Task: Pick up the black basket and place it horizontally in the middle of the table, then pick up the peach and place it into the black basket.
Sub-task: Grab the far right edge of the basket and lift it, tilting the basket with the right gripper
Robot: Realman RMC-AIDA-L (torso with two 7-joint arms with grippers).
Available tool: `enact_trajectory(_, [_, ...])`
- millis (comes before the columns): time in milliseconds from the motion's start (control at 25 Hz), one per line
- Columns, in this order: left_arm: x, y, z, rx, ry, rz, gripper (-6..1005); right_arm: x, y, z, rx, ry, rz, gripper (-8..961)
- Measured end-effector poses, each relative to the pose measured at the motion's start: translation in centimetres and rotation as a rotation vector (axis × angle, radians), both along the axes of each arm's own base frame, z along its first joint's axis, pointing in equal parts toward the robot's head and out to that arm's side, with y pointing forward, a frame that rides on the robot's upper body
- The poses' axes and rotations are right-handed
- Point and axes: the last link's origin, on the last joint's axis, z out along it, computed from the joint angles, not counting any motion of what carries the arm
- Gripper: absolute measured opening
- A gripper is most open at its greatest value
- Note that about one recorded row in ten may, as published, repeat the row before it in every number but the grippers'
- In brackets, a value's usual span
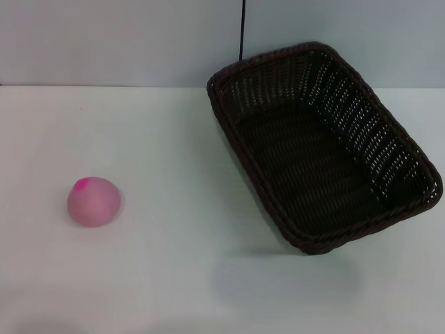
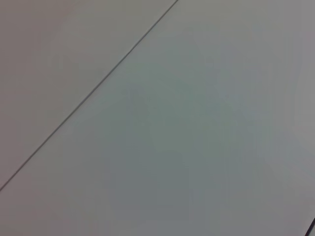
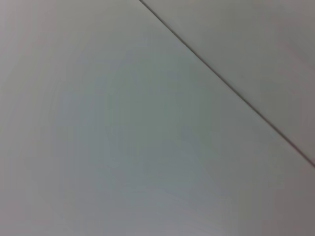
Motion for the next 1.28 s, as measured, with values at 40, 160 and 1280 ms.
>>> enact_trajectory(40, [0.0,0.0,0.0,0.000,0.000,0.000,18,-0.5,-0.2,0.4,0.020,-0.003,0.043,497])
enact_trajectory(160, [0.0,0.0,0.1,0.007,-0.002,0.003,87,-1.3,-0.4,0.9,0.049,-0.028,0.105,498])
enact_trajectory(1280, [0.6,1.3,-1.0,-0.019,-0.066,-0.027,826,-19.1,7.8,10.1,-1.001,-0.471,0.812,514])
